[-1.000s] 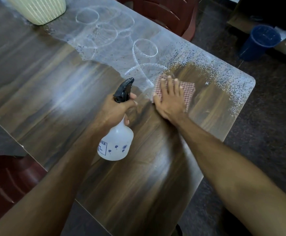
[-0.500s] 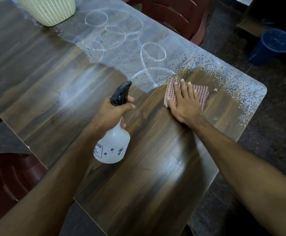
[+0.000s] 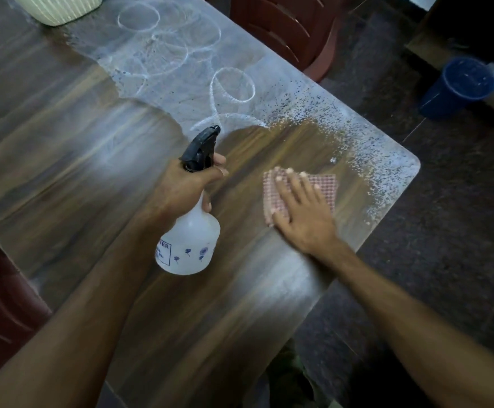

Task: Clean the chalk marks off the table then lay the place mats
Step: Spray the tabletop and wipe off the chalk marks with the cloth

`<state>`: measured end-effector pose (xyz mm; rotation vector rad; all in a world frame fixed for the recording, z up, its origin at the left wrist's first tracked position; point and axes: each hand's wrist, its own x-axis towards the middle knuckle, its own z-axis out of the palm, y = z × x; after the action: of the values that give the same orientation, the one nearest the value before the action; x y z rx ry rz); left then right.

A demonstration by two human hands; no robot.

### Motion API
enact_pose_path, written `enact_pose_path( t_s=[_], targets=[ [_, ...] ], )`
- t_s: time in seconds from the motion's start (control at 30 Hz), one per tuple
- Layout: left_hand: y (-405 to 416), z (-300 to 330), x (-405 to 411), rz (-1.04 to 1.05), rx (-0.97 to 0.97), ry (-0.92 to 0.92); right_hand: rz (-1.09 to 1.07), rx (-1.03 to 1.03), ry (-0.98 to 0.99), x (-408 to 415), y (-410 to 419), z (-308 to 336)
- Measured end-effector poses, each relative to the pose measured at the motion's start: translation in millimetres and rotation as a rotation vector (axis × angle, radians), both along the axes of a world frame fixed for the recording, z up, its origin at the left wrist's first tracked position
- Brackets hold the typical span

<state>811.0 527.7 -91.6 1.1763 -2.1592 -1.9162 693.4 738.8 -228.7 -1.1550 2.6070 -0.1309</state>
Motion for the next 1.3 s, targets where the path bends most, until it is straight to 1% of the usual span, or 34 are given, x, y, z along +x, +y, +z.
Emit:
enact_pose_path(
  t_s=[0.1, 0.17, 0.23, 0.27, 0.4, 0.47, 0.57, 0.67, 0.73, 0.8, 0.87, 0.9, 1.07, 1.13, 1.2, 1.3],
  targets=[
    [17.2, -0.1, -13.8, 0.000, 0.010, 0.000, -0.150, 0.052, -0.001, -79.4, 13.3, 0.1],
    [25.9, -1.5, -22.2, -0.010, 0.019, 0.010, -0.241, 0.067, -0.009, -108.4, 6.9, -0.6],
    [34.1, -3.0, -31.7, -0.022, 0.024, 0.011, -0.282, 0.059, 0.003, -106.2, -2.4, 0.5],
    [38.1, -3.4, -36.7, -0.025, 0.024, 0.005, -0.269, 0.046, 0.005, -95.1, -3.6, 0.6],
    [54.5, -4.1, -58.0, -0.063, 0.011, -0.010, -0.049, -0.009, -0.043, -17.9, 28.4, 3.4],
    [61.9, -4.4, -66.2, -0.080, 0.008, -0.002, -0.011, 0.000, -0.058, 7.4, 57.2, 3.9],
    [70.1, -7.6, -72.6, -0.104, 0.008, -0.004, -0.028, 0.068, -0.025, -22.2, 85.9, -1.4],
    [76.1, -11.5, -75.8, -0.124, 0.009, -0.005, -0.189, 0.076, 0.026, -87.6, 91.8, -5.1],
    [80.5, -13.5, -78.2, -0.121, -0.004, -0.006, -0.300, 0.057, 0.026, -126.2, 87.1, -6.2],
    [84.5, -14.5, -80.6, -0.120, -0.014, -0.012, -0.380, 0.049, 0.036, -144.0, 76.4, -6.3],
    [88.3, -14.6, -83.4, -0.113, -0.010, -0.016, -0.403, 0.046, 0.057, -137.9, 66.2, -4.4],
    [89.9, -14.5, -85.4, -0.109, -0.007, -0.015, -0.376, 0.042, 0.057, -127.2, 63.9, -3.2],
    [98.6, -11.0, -97.2, -0.110, 0.007, -0.012, -0.113, 0.000, -0.033, -29.7, 84.2, -0.1],
    [99.0, -9.5, -99.2, -0.114, 0.006, -0.016, -0.070, -0.014, -0.062, -21.8, 101.2, -0.1],
    [98.3, -8.5, -99.8, -0.114, 0.000, -0.017, -0.119, 0.030, -0.038, -50.1, 112.8, -3.4],
    [97.4, -9.4, -99.7, -0.103, -0.013, -0.022, -0.344, 0.053, 0.026, -114.1, 117.6, -6.6]
  ],
)
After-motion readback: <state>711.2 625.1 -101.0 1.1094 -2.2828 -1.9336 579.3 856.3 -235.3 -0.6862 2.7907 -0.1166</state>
